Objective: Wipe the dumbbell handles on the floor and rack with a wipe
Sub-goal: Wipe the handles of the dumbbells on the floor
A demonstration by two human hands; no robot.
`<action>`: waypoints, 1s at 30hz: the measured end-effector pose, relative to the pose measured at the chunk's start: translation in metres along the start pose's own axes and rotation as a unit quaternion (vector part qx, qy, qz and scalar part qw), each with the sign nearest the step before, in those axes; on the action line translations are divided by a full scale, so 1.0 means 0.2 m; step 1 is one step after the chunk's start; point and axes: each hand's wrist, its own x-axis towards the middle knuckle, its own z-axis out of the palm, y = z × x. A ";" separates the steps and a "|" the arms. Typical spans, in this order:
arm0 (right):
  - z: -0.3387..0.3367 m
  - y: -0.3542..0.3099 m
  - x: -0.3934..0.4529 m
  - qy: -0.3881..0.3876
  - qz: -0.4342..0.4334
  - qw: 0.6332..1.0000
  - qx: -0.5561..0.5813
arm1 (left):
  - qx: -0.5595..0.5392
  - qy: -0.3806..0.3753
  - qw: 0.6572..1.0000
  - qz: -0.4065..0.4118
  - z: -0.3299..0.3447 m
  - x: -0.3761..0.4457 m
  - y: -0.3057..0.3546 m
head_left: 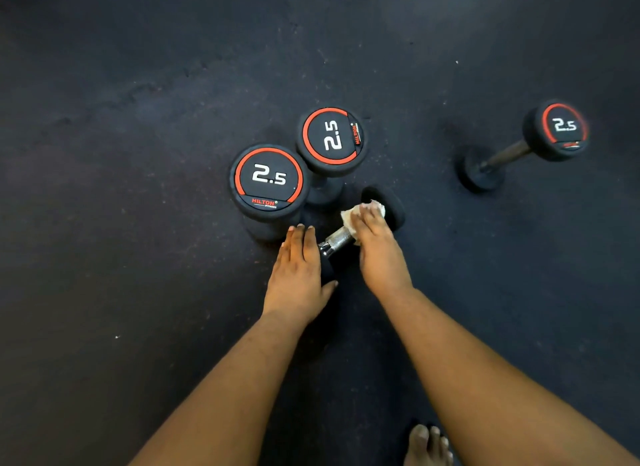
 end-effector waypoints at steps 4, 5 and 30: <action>0.00 -0.09 -0.06 -0.010 -0.084 0.996 0.001 | -0.001 -0.001 1.000 0.001 -0.01 0.00 0.00; -0.01 -0.09 -0.08 -0.019 -0.125 0.992 -0.007 | -0.003 -0.003 1.000 0.002 -0.01 0.00 0.00; 0.08 -0.30 -0.11 0.210 0.433 0.599 0.640 | 0.023 0.017 1.000 0.007 0.03 0.00 0.00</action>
